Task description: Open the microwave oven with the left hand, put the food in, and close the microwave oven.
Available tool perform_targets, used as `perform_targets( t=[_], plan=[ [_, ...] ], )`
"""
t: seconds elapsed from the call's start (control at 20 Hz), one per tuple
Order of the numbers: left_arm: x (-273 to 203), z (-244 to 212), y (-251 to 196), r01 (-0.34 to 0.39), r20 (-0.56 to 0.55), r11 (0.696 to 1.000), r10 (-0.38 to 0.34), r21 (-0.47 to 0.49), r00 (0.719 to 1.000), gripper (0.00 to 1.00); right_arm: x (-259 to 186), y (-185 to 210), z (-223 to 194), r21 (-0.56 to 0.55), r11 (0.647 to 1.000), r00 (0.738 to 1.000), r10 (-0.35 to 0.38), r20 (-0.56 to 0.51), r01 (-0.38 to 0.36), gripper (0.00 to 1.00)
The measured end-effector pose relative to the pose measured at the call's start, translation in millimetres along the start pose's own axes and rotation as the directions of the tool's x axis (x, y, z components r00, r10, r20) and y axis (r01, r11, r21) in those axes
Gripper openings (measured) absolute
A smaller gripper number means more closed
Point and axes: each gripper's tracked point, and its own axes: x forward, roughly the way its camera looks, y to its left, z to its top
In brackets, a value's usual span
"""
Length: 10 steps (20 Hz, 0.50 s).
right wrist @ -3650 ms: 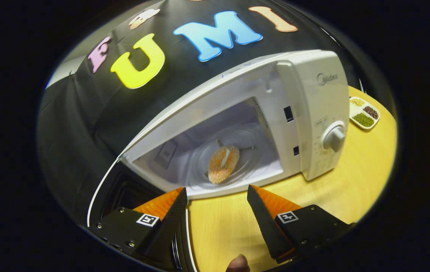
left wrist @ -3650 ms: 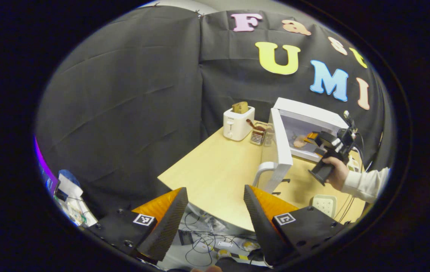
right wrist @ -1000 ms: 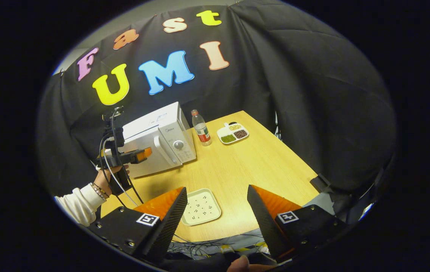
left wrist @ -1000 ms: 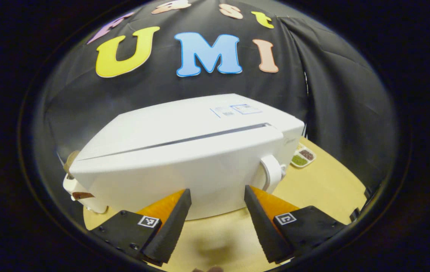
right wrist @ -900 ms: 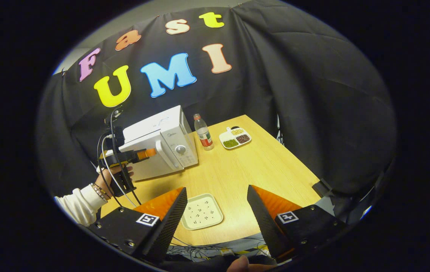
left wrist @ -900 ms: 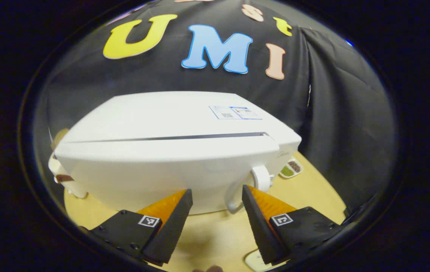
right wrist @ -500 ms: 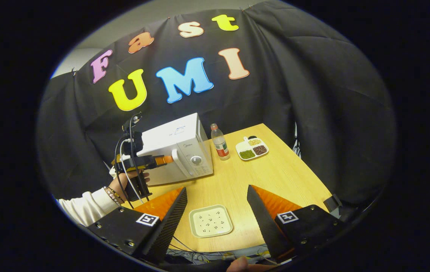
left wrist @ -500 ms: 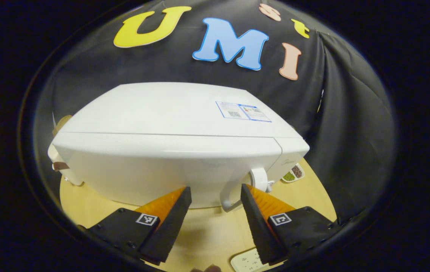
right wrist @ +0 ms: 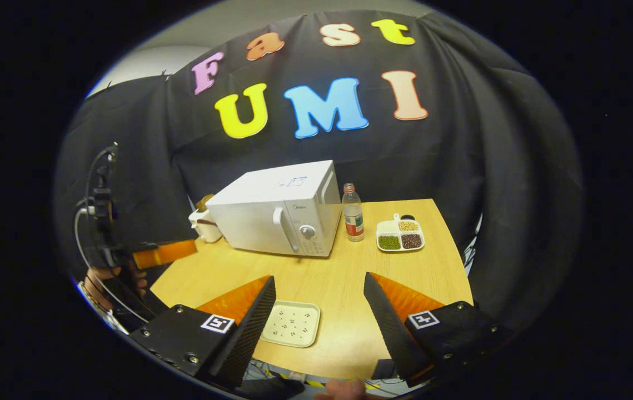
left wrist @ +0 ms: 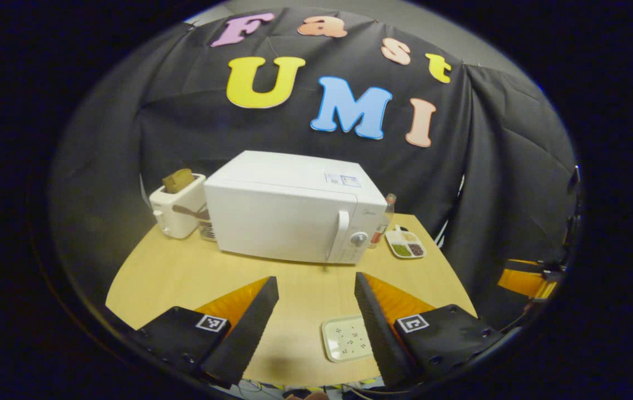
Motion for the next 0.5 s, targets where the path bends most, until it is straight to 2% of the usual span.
perform_targets(
  t=[0.1, 0.2, 0.25, 0.3, 0.4, 0.45, 0.5],
  plan=[
    [-51, 18, -7, -0.032, 0.068, 0.999, 0.035, -0.042, 0.997, 0.95, -1, 7, 23, -0.068, 0.997, 0.998, 0.046, 0.037, -0.043, 0.98],
    [-90, 39, -14, -0.045, 0.127, 0.998, 0.052, -0.053, 0.991, 0.95, -9, 20, 48, -0.070, 0.996, 0.993, 0.067, 0.101, -0.060, 0.98],
    [-110, 52, -19, -0.043, 0.158, 0.998, 0.050, -0.046, 0.986, 0.90, -15, 25, 58, -0.073, 0.996, 0.990, 0.057, 0.128, -0.048, 0.98],
    [-124, 70, -22, -0.037, 0.195, 0.999, 0.044, -0.036, 0.980, 0.95, -23, 33, 72, -0.080, 0.996, 0.985, 0.054, 0.165, -0.041, 0.98],
    [-151, 108, -29, -0.022, 0.265, 1.000, 0.024, -0.008, 0.964, 0.95, -40, 47, 101, -0.094, 0.996, 0.969, 0.037, 0.243, -0.014, 0.98],
    [-163, 120, -29, -0.023, 0.297, 1.000, 0.020, 0.008, 0.955, 1.00, -51, 54, 112, -0.105, 0.994, 0.961, 0.028, 0.276, 0.001, 0.98],
    [-178, 135, -29, -0.027, 0.339, 0.999, 0.016, 0.028, 0.941, 0.96, -61, 59, 127, -0.122, 0.992, 0.947, 0.017, 0.320, 0.024, 0.98]
  ],
)
